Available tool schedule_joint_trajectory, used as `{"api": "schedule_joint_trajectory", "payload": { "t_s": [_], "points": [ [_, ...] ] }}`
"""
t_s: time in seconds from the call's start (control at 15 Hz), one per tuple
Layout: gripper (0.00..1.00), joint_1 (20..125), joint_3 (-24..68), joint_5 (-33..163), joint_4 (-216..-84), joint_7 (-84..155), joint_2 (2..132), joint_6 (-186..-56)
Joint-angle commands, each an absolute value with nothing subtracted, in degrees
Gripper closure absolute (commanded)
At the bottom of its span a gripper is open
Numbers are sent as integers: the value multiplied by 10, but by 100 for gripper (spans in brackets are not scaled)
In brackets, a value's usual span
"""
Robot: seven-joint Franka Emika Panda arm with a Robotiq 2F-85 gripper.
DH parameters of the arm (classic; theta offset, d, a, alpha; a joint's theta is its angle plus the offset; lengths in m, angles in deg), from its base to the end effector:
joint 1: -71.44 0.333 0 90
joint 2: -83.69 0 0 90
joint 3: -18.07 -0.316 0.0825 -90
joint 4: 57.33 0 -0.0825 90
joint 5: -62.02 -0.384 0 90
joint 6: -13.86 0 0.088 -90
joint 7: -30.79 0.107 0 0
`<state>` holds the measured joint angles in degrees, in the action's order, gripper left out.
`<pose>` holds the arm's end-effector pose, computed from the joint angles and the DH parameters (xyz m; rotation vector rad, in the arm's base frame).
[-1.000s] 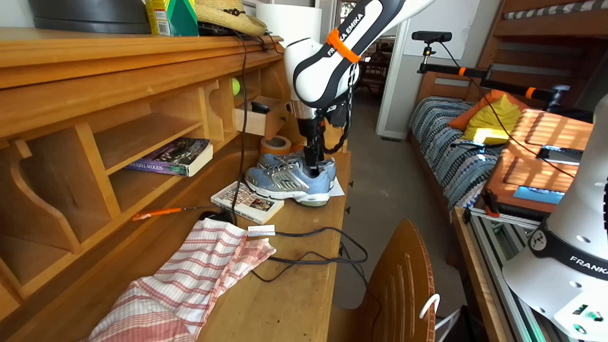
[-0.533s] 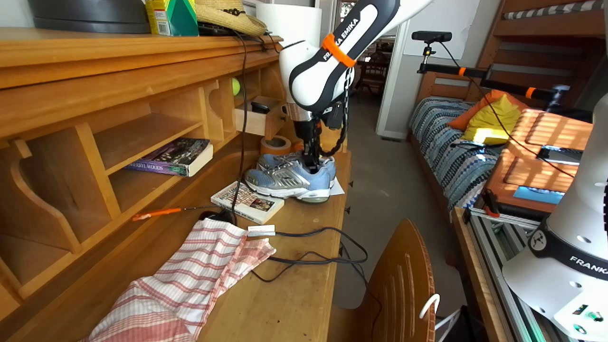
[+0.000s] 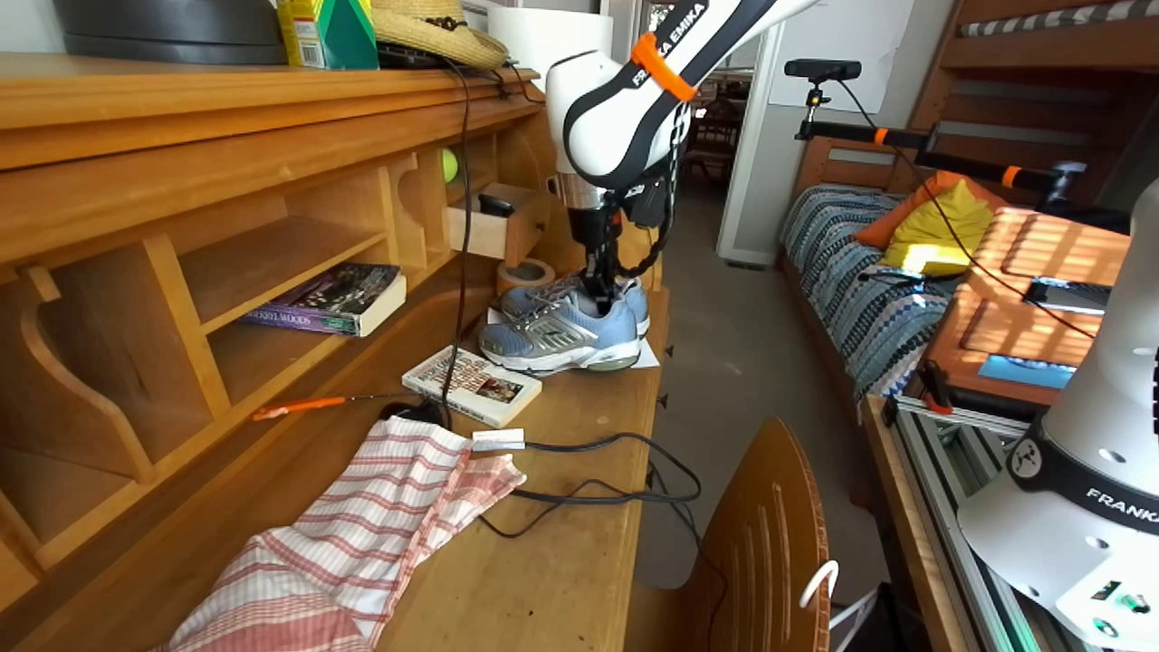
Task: Put the shoes on the top cabinet
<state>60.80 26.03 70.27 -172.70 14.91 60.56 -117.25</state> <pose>0.5589 -0.1898 0.2434 3.0170 0.0934 -0.2545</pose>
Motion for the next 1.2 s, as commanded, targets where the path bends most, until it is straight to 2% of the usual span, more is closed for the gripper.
{"api": "schedule_joint_trajectory", "payload": {
  "t_s": [0.0,0.2,0.73,1.13],
  "points": [
    [97,594,256,688,-1811,126,731,-1168],
    [97,593,264,696,-1850,102,813,-1117],
    [96,618,276,700,-1881,3,1029,-855],
    [96,692,257,711,-1866,-92,1133,-816]
  ]
}}
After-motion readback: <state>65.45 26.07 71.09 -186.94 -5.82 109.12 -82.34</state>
